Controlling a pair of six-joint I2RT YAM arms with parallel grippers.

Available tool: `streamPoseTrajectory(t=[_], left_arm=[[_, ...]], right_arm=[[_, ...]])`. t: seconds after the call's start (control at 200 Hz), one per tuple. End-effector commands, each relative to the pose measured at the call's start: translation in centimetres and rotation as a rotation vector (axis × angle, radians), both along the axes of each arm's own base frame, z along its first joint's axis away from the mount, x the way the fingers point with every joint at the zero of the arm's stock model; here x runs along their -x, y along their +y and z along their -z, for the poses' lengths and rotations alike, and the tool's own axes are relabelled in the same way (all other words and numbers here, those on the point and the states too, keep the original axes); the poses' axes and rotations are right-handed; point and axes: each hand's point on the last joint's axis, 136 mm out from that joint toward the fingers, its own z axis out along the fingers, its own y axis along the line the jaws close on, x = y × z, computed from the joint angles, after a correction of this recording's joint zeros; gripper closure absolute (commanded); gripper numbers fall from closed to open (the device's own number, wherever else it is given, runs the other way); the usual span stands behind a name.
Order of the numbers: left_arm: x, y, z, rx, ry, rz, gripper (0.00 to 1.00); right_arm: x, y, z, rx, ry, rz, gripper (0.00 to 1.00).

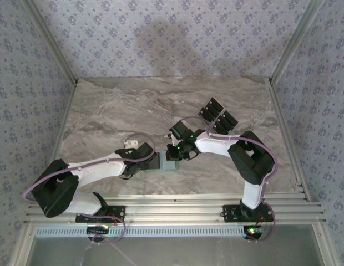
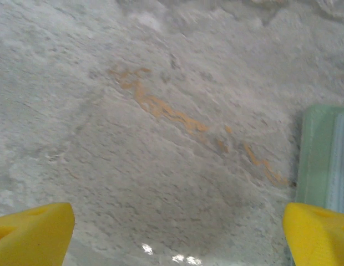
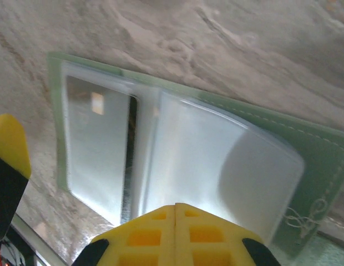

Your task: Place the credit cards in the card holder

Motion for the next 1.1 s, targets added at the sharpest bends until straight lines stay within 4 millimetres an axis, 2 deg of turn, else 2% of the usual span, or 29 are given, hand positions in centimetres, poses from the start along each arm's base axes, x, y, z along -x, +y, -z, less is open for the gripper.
streamPoseTrajectory(t=[0.0,0.27,0.61,0.63,0.655,1.099], left_arm=[[-0.3,0.9,-0.6,-0.024,-0.004,-0.028,0.03],[0.2,0.9,1.3,-0.012,0.038,-0.032,0.03],[0.5,0.8,2.5,-0.006,0.058,-0.031,0.04],[0.5,0.8,2.5,-0.004,0.059,-0.03,0.04],[0.5,0.8,2.6,-0.004,0.058,-0.031,0.04],[0.8,0.7,3.5,0.001,0.074,-0.029,0.04]], right_arm=[[-0.1,0.9,-1.3,-0.01,-0.019,-0.014,0.96],[-0.1,2.3,-0.4,-0.006,-0.008,-0.035,0.96],[0.6,2.6,1.6,0.021,0.033,-0.041,0.96],[0.0,3.3,0.8,0.001,0.015,-0.043,0.96],[-0.1,3.4,0.7,-0.001,0.013,-0.042,0.97],[0.3,4.1,1.1,0.004,0.023,-0.056,0.97]])
